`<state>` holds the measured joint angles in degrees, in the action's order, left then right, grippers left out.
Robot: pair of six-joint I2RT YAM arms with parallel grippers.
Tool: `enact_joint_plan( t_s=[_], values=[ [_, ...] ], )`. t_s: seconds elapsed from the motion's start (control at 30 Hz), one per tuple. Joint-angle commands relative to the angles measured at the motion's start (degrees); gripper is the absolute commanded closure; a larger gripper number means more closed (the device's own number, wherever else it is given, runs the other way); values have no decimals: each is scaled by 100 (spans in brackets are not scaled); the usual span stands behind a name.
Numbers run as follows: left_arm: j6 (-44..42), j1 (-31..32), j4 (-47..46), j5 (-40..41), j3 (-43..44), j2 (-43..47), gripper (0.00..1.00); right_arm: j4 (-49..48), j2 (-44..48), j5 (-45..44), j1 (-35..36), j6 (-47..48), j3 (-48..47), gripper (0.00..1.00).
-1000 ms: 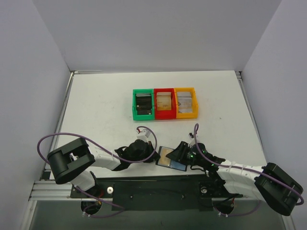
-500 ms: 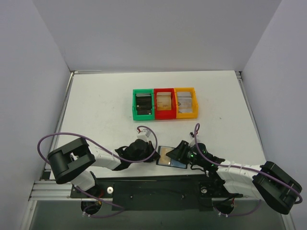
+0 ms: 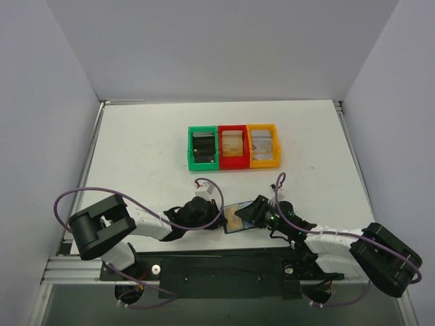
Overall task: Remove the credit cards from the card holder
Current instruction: Remove the credit card from the card holder.
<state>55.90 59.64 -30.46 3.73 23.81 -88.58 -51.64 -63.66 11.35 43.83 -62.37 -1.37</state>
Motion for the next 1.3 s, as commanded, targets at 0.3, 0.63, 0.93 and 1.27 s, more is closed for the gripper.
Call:
enact_joint_plan(
  t_s=[0.3,0.63,0.93,1.27],
  values=[
    [-185,101,576,-285,71,-362,90,-1473,-542,1307,178,-302,-162,59],
    [-193,-92,576,-197,-131,-37,89,-436,-252,1387,318,14,-311,58],
    [-237,-137,734,-127,-202,200,89,-5,-244,1062,372,111,-276,58],
    [-273,-154,717,-127,-237,288,89,1252,-366,1264,389,576,-909,60]
  ],
)
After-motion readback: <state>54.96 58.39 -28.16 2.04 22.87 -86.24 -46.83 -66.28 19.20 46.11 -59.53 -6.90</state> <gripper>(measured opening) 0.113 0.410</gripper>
